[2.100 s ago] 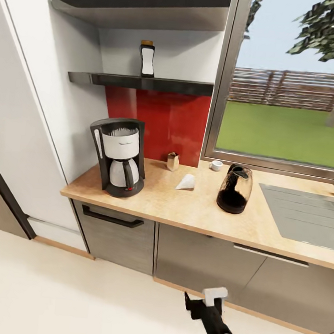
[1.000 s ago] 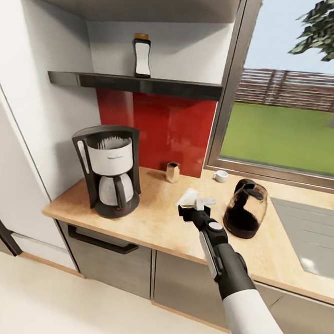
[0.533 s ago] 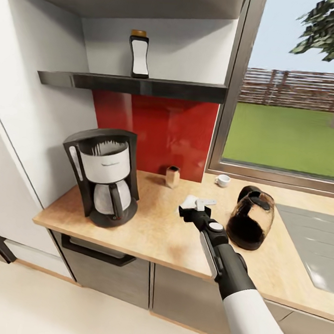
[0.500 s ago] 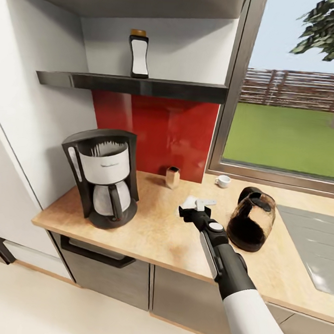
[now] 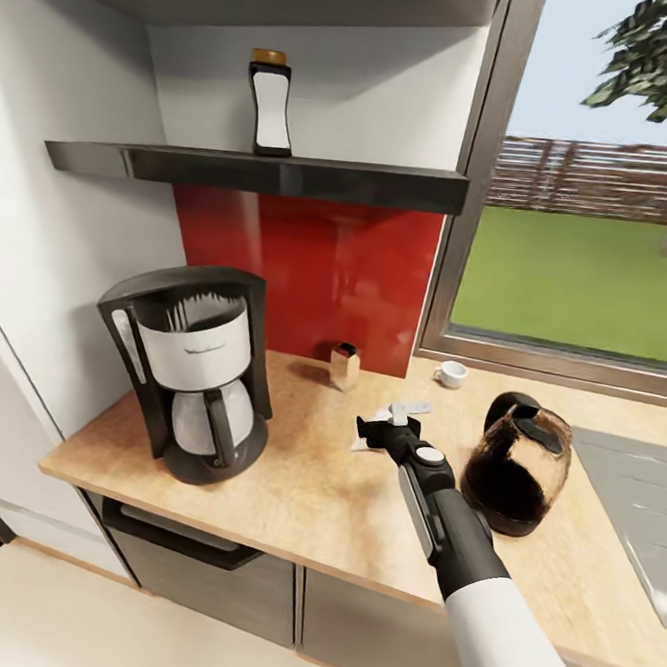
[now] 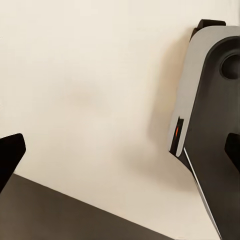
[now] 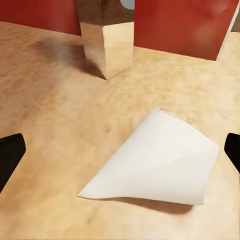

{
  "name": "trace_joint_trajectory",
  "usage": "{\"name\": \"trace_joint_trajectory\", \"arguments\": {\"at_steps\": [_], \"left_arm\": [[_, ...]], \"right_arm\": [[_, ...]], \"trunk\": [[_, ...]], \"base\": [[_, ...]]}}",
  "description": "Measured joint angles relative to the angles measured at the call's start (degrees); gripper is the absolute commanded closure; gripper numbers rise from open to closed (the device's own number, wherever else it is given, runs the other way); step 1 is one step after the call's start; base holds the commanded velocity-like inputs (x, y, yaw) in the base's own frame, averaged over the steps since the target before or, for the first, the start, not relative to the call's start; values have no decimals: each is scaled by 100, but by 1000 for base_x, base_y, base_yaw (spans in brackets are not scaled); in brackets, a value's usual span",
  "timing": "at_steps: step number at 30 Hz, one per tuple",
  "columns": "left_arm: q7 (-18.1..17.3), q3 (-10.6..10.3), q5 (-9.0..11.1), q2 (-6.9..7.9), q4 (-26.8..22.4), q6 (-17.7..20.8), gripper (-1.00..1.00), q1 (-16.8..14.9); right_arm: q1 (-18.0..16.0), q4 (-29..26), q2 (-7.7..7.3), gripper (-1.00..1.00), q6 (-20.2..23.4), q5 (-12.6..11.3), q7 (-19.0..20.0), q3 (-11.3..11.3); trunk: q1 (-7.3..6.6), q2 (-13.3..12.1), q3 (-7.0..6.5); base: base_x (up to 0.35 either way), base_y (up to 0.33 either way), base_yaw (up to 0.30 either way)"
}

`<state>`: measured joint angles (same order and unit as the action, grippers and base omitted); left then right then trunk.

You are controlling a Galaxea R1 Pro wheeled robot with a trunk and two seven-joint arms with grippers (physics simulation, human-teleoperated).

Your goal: Set up a coffee station on the kitchen countertop: keep the coffee maker on the countertop, move the bottle of coffee from the kitchen shelf to the counter next to the coffee maker, place a paper coffee filter on top of the coffee maker, put the saucer next to the coffee maker with the coffee cup on the saucer, and place the electric kettle next to the coffee maker.

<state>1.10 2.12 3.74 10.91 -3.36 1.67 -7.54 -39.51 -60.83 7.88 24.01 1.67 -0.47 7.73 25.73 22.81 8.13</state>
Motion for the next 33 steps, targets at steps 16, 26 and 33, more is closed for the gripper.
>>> {"name": "trace_joint_trajectory", "arguments": {"at_steps": [16,26,33], "left_arm": [[0,0,0,-2,0,0,-100,39],[0,0,0,-9,-5,0,-100,44],[0,-1,2,-9,-5,0,-100,59]], "right_arm": [[0,-8,-19,-100,0,0,-1,-4],[-1,-1,-23,-100,0,3,-1,2],[0,0,-23,-100,0,2,-1,-1]], "trunk": [[2,-1,0],[2,0,0],[3,0,0]], "base": [[43,-22,0],[34,-24,0],[3,-3,0]]}}
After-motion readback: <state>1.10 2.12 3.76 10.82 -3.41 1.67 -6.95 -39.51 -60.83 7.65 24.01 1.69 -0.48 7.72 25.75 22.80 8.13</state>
